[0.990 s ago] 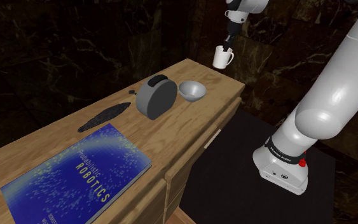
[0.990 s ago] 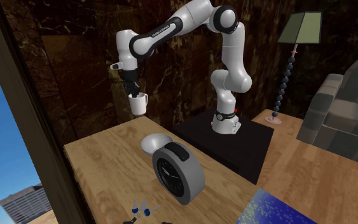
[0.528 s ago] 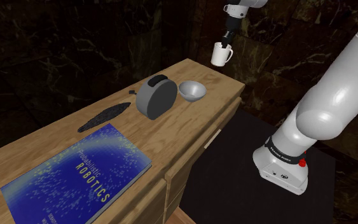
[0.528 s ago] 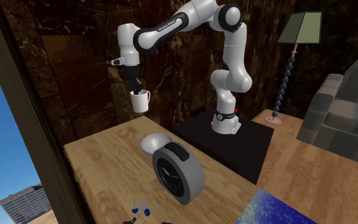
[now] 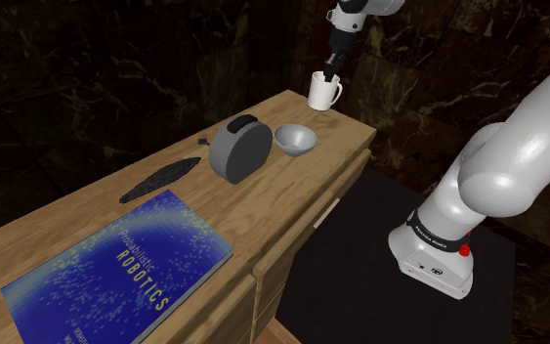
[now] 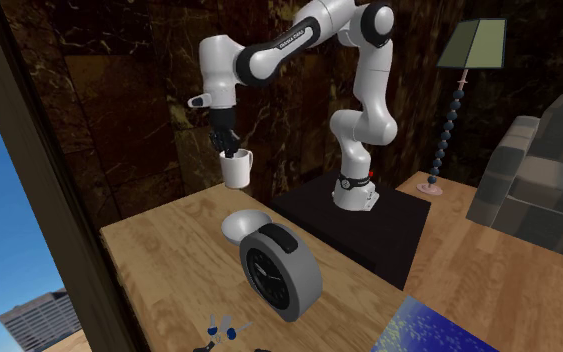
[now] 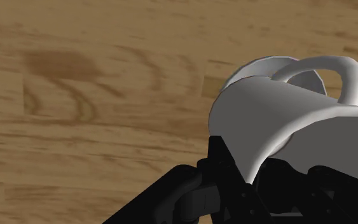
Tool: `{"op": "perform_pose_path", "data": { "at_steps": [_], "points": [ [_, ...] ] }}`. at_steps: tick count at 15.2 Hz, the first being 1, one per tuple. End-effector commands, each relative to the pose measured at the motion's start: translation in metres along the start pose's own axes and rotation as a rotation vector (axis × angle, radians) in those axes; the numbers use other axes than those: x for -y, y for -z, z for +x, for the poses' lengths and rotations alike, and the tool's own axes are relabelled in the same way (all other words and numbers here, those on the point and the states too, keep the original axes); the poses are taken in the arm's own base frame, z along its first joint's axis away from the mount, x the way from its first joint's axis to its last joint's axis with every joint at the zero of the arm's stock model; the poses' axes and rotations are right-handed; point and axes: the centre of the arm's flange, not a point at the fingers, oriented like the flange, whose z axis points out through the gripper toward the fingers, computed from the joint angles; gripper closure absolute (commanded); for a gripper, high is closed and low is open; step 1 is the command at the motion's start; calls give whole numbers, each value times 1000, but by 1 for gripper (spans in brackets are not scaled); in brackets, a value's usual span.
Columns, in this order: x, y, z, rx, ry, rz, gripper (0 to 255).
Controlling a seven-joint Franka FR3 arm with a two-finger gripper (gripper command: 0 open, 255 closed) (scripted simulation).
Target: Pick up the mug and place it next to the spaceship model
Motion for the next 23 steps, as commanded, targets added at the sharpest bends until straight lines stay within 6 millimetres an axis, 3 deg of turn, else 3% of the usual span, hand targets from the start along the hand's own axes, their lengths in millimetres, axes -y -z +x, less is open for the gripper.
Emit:
{"op": "perform_pose_path", "data": {
  "at_steps": [1, 23],
  "points": [
    [27, -2, 5, -1, -1, -1, 255],
    [313, -21, 57, -1, -1, -1, 255]
  ]
}}
